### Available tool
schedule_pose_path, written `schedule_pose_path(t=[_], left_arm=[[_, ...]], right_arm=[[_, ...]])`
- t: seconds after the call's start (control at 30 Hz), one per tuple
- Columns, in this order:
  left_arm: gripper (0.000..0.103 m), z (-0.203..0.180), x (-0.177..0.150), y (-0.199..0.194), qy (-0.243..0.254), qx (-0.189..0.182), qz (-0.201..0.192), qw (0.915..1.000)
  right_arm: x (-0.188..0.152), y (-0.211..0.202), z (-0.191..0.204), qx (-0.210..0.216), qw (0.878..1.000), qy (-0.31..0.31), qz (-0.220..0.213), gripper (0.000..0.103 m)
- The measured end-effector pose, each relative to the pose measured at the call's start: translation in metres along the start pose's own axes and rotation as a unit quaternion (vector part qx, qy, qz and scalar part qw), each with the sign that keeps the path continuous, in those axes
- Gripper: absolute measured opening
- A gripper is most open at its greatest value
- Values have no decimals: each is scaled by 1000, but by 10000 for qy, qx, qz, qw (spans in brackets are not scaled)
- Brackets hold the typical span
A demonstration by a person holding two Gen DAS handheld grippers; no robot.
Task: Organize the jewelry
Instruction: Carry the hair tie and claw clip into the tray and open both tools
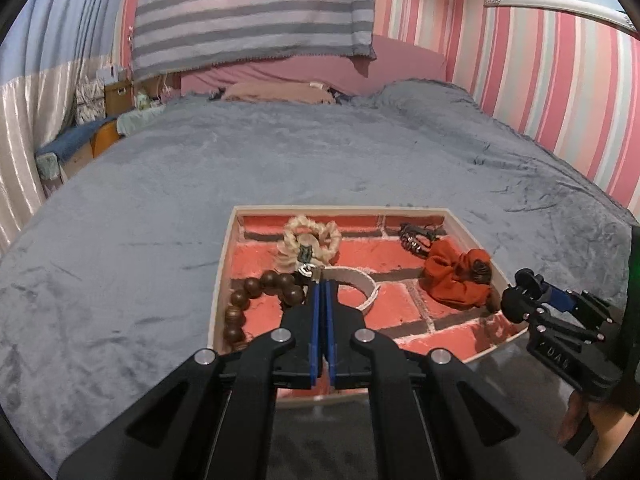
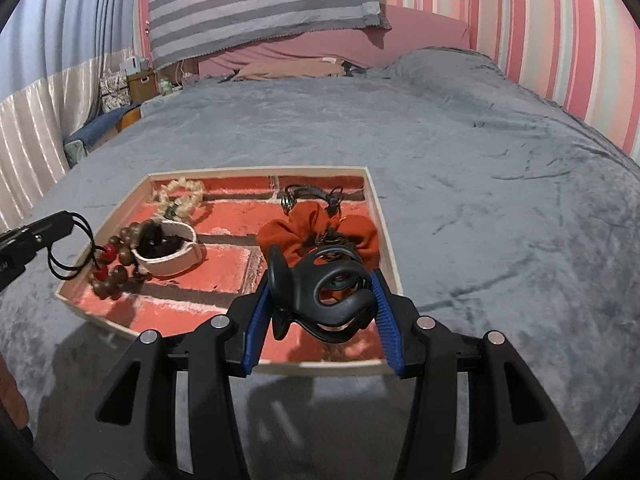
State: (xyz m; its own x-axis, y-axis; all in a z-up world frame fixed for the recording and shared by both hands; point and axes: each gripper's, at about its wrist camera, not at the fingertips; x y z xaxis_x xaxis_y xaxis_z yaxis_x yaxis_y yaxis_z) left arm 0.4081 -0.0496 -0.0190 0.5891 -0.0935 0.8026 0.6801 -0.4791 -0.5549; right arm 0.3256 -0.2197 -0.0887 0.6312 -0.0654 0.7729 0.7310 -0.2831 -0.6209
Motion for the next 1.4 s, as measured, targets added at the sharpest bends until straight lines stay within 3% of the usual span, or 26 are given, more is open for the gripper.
schedule_pose_path(t=[0.3, 0.5, 0.8, 0.87, 0.93, 1.1, 1.4], left_arm=[[5, 14, -12, 44, 99, 243, 192, 9995], [7, 24, -16, 49, 27, 327, 173, 9993], [9, 25, -19, 54, -33, 280, 329, 9991], [23, 25, -19, 51, -40, 379, 313, 9988], [45, 24, -19, 44, -26, 442, 222, 9988], [49, 18, -16, 31, -12, 401, 146, 9991], [87, 5, -16, -32, -36, 539, -326, 9980]], right_arm=[[-7, 34, 13, -171, 9997, -120, 119, 48], [-7, 40, 15, -274, 9995, -155, 64, 48], [-9, 50, 14, -161, 9992, -143, 330, 48], [-8, 48, 13, -106, 9994, -124, 307, 57], [-7, 42, 11, -41, 9997, -100, 210, 64], [-6, 28, 8, 21, 9998, -160, 100, 71], [-6, -23, -5, -104, 9994, -45, -327, 98]])
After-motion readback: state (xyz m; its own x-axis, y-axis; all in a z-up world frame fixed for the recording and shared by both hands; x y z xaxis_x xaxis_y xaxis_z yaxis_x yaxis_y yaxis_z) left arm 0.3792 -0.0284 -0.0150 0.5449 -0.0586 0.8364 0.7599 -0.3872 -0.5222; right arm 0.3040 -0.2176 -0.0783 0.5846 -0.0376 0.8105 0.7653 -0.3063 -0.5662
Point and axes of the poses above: each gripper's, at about its wrist camera, not at the fingertips, and y roughly the way its jaws point, z to its left, x to its top, and after that the axes turned 12 degrees about -x, right-handed
